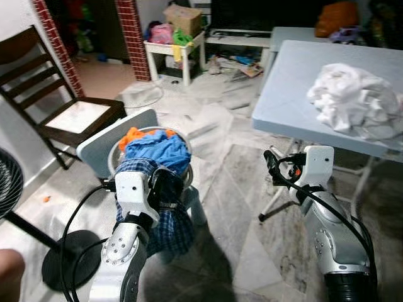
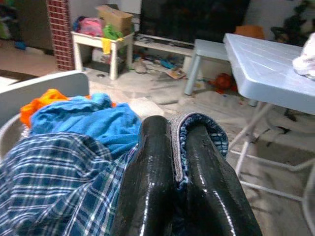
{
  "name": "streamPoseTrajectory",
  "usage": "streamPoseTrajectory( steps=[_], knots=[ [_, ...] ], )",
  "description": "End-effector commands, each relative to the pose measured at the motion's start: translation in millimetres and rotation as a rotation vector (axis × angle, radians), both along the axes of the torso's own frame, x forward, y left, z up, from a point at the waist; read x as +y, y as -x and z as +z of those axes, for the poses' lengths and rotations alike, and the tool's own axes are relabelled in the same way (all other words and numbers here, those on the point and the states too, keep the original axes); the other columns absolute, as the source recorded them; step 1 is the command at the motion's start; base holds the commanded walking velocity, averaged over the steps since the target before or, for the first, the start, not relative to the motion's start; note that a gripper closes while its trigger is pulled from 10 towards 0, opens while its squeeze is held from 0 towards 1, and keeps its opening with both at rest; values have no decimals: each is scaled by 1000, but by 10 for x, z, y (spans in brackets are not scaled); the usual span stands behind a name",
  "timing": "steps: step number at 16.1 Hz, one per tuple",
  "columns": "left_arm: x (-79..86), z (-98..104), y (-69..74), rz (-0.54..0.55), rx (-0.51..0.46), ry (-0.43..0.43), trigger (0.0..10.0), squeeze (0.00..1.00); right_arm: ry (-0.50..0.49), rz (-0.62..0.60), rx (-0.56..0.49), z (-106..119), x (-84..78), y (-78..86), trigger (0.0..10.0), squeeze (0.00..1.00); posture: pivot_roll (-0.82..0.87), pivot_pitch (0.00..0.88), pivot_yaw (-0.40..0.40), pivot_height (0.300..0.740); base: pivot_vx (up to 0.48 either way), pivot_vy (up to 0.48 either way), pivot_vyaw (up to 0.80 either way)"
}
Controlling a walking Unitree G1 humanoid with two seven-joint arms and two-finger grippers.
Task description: Hang hanger
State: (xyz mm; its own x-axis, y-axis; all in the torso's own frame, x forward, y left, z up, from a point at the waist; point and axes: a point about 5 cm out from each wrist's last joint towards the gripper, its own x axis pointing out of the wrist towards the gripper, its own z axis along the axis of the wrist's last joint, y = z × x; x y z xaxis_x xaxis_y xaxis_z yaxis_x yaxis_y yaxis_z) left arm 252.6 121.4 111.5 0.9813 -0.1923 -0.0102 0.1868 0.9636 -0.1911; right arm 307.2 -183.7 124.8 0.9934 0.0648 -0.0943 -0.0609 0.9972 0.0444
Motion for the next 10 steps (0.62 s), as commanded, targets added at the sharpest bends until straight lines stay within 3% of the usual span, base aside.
streamPoseTrajectory(
  steps=[1,10],
  knots=[
    [-16,55,-5,-16,-20,9,10000,0,-2,11,-5,20,32,-7,10000,0,-82,0,57,740,0,0,-800],
    [2,41,5,-29,-6,19,10000,0,-5,5,-8,8,44,-12,10000,0,-76,0,64,740,0,-322,-800]
  ],
)
